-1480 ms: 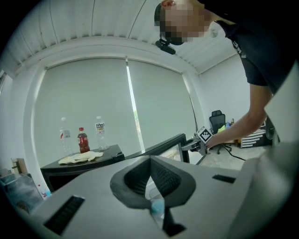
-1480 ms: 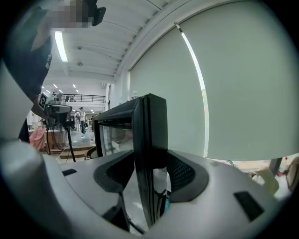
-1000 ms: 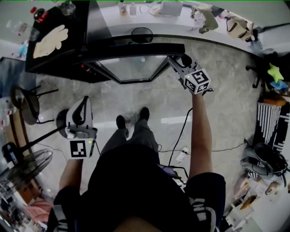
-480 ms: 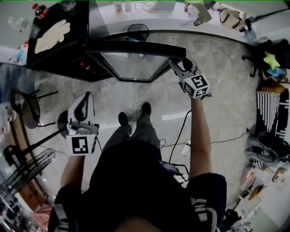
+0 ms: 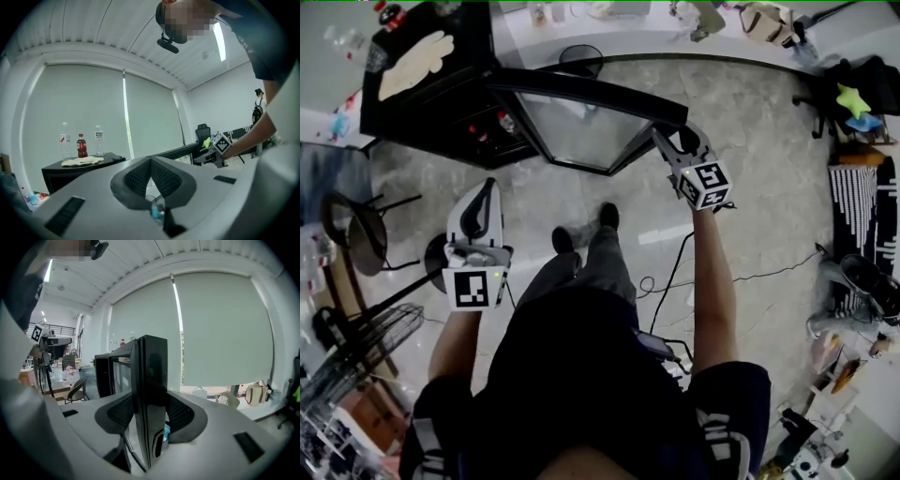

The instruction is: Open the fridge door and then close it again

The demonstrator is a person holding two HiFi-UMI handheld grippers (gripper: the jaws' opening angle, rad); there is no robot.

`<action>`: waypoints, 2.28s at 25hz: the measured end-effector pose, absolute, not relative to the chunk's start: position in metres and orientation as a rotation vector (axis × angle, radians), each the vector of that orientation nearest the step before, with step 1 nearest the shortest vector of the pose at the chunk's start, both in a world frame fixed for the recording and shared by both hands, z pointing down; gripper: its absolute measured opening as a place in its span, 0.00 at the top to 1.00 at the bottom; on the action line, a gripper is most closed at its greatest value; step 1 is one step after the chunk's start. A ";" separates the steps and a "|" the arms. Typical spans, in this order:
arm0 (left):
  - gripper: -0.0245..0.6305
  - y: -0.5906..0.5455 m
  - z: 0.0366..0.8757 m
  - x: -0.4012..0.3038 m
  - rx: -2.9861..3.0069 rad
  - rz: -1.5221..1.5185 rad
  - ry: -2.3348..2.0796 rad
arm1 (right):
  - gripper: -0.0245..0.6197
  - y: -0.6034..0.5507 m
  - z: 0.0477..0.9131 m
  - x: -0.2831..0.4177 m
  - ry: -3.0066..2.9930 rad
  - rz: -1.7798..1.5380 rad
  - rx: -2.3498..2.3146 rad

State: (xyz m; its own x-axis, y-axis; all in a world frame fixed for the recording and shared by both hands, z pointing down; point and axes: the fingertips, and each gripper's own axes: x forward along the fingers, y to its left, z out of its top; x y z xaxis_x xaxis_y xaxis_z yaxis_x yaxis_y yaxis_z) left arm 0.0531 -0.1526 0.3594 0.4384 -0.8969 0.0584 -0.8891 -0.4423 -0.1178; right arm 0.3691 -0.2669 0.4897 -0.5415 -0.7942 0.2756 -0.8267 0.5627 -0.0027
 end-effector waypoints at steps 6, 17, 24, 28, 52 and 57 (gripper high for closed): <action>0.93 -0.132 0.367 0.042 -2.657 -0.166 1.585 | 0.63 -0.225 0.490 0.352 -2.523 0.207 1.401; 0.93 -0.096 0.373 0.037 -2.672 -0.150 1.609 | 0.63 -0.168 0.488 0.321 -2.493 0.214 1.411; 0.93 -0.049 0.370 0.055 -2.639 -0.176 1.642 | 0.64 -0.127 0.483 0.306 -2.496 0.221 1.402; 0.93 -0.019 0.363 0.060 -2.600 -0.161 1.691 | 0.64 -0.108 0.484 0.292 -2.486 0.237 1.401; 0.93 0.079 0.362 0.024 -2.465 -0.218 1.868 | 0.65 -0.032 0.488 0.202 -2.495 0.193 1.290; 0.93 0.088 0.364 0.004 -2.482 -0.202 1.863 | 0.65 -0.019 0.489 0.172 -2.483 0.211 1.280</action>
